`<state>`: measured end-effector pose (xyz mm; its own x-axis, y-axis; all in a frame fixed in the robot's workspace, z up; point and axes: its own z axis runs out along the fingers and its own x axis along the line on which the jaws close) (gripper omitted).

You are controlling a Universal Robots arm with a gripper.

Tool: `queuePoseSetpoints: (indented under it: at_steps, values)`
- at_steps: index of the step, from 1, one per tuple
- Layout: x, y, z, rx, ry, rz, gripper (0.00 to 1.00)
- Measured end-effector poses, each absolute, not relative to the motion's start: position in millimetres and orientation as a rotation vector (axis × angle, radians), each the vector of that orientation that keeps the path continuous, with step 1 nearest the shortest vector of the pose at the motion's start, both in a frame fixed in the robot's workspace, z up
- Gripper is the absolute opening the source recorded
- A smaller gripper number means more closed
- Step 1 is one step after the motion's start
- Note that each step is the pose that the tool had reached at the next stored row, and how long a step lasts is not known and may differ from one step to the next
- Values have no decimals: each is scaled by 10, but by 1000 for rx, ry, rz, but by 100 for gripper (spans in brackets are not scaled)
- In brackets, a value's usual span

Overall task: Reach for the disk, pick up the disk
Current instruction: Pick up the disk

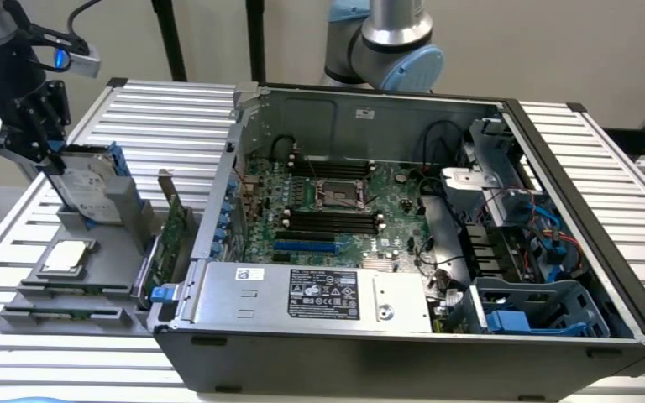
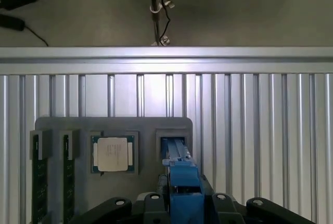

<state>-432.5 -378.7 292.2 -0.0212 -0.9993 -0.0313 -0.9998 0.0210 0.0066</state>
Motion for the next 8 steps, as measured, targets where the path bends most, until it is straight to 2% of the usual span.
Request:
queuePoseSetpoints:
  at_steps: [8]
  values:
    - [-4327,-3800,2921,-2184,2231,40,33]
